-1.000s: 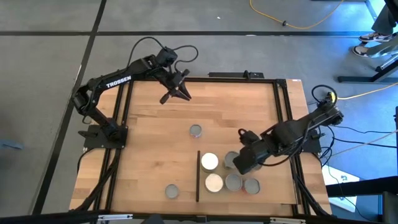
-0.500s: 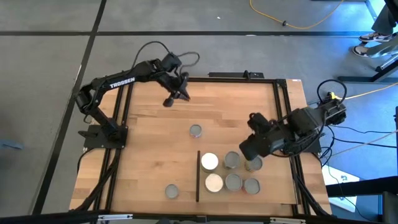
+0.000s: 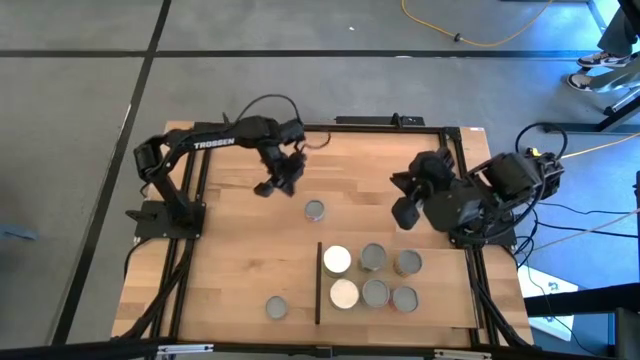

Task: Pick and place cans onto a shelf
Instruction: Put the canned pineapple rings on the shelf

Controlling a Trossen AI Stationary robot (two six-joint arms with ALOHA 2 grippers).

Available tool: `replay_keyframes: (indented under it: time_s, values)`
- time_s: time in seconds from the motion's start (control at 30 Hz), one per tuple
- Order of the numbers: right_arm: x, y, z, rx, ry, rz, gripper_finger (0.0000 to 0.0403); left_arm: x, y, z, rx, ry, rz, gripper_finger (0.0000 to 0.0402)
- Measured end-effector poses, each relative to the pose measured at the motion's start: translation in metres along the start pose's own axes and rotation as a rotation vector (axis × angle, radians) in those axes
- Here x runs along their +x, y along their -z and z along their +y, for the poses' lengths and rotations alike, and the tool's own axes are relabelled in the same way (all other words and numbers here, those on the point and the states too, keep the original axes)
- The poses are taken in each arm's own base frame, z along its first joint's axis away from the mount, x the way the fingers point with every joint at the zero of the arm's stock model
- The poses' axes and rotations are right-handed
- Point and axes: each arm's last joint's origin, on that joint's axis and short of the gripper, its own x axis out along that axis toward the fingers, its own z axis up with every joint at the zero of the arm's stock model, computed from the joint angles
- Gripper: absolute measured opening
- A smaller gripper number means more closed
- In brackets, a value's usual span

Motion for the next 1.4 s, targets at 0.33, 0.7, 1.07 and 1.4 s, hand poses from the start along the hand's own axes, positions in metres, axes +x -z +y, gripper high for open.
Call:
replay_keyframes:
  time_s: [0.33, 0.7, 1.07, 1.4]
  values:
    - [0.002, -0.006, -0.003, -0.175, 0.008, -0.015, 0.0046, 0.034, -0.022, -0.057, -0.013, 0.228, 0.204, 0.0039]
    - [0.002, -0.007, 0.001, -0.260, -0.036, -0.020, 0.0046, 0.097, -0.019, -0.121, -0.201, 0.501, 0.247, 0.0039]
    - [0.002, -0.007, 0.002, -0.439, -0.062, -0.003, 0.0046, 0.115, -0.039, -0.189, -0.400, 0.199, 0.373, 0.0039]
    - [0.002, -0.005, 0.003, -0.540, -0.114, 0.028, 0.0046, 0.073, -0.069, -0.272, -0.645, -0.103, -0.023, 0.0039]
